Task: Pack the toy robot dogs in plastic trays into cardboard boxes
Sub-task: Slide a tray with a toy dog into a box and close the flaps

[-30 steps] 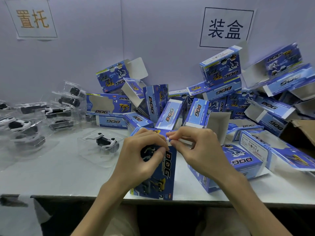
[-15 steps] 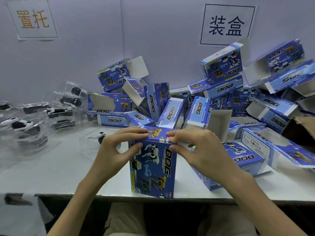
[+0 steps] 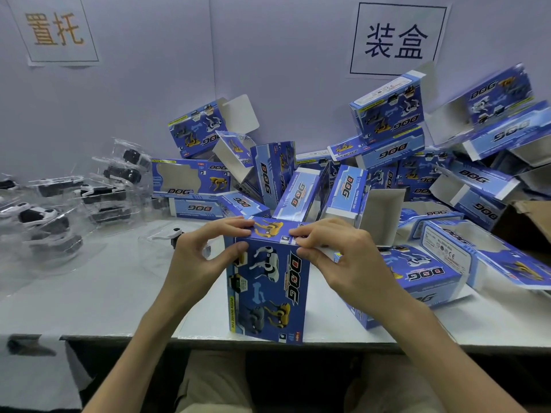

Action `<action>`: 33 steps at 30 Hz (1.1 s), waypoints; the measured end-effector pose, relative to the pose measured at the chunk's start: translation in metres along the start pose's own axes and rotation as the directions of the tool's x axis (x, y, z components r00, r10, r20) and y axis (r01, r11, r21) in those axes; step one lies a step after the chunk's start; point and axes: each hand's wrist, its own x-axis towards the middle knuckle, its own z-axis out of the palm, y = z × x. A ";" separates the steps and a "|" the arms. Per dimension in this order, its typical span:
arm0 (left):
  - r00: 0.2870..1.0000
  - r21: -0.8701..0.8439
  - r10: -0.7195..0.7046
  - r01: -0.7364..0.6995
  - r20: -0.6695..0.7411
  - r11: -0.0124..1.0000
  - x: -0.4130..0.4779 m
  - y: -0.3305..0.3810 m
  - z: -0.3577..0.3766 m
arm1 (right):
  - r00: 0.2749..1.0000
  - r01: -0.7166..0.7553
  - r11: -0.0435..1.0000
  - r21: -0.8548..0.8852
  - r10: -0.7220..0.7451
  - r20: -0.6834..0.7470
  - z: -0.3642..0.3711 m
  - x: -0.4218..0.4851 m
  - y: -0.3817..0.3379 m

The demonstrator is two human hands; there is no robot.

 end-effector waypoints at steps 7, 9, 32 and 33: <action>1.000 0.010 0.024 -0.024 -0.019 1.000 -0.002 -0.005 0.001 | 0.993 0.053 0.998 -0.038 -0.056 -0.103 0.012 -0.009 0.004; 1.000 -0.010 0.014 -0.014 -0.022 1.000 -0.003 -0.005 0.002 | 0.995 0.005 1.000 0.007 -0.004 -0.104 0.013 -0.012 0.004; 0.981 -0.036 -0.167 0.171 0.098 0.985 -0.008 0.019 0.002 | 0.787 -0.528 0.577 0.623 0.607 0.105 -0.003 -0.020 -0.004; 0.995 0.042 -0.072 0.070 0.068 0.997 -0.013 0.027 0.005 | 0.705 -0.613 0.464 0.640 0.686 0.178 -0.006 -0.021 -0.003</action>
